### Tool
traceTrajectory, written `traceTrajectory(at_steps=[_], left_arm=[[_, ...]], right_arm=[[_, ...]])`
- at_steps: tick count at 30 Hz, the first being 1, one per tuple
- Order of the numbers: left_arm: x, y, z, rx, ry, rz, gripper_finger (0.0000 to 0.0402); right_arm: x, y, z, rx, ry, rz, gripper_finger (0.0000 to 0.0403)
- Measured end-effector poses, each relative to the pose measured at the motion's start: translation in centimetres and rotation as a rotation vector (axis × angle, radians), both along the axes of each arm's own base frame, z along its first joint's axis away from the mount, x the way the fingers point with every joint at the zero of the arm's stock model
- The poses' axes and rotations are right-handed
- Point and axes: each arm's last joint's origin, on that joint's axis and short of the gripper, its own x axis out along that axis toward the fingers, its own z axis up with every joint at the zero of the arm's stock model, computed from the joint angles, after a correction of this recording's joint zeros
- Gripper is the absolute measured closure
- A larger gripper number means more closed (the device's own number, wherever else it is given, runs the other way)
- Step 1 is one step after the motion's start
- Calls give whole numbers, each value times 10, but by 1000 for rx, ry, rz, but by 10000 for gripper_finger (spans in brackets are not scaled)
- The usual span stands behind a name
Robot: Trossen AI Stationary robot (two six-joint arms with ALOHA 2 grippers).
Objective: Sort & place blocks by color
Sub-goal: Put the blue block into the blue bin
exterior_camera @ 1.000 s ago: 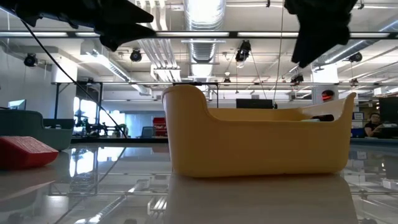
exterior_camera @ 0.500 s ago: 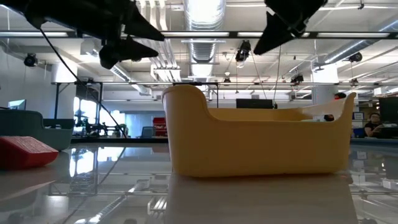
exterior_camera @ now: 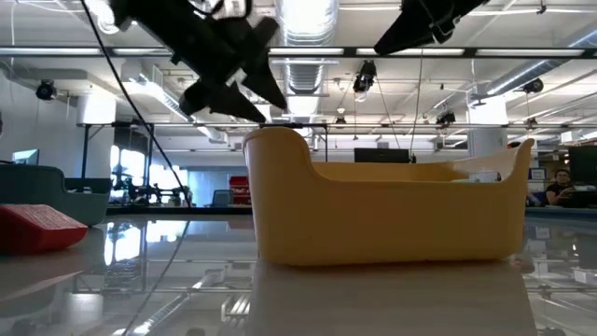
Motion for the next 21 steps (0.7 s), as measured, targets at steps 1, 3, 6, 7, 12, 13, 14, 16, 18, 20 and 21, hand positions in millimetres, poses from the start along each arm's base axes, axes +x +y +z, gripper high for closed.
traceTrajectory(at_steps=[1, 3, 6, 7, 12, 13, 14, 16, 18, 20, 21], left_arm=[[5, 3, -1, 0, 17, 13, 182], [15, 10, -3, -2, 29, 38, 182], [32, 21, -4, -4, 43, 68, 182], [37, 24, -5, -3, 51, 78, 182], [61, 44, -10, -5, 96, 127, 182], [65, 48, -10, -6, 103, 138, 182], [70, 54, -11, -8, 110, 144, 182], [79, 64, -12, -25, 118, 145, 182], [88, 72, -12, -37, 123, 128, 182], [97, 77, -11, -44, 117, 114, 182], [101, 79, -11, -36, 120, 108, 182]], right_arm=[[-3, -1, 0, 0, -11, 2, 291], [-11, -2, -2, -3, -29, 5, 293], [-22, -4, -8, -8, -74, 11, 294], [-26, -5, -10, -10, -89, 14, 294], [-46, -8, -18, -63, -188, 42, 296], [-49, -9, -18, -66, -215, 46, 297], [-54, -9, -17, -62, -243, 60, 298], [-61, -10, -17, -54, -270, 107, 300], [-68, -10, -17, -50, -290, 167, 301], [-74, -10, -18, -43, -307, 193, 301], [-76, -10, -17, -39, -325, 193, 301]])
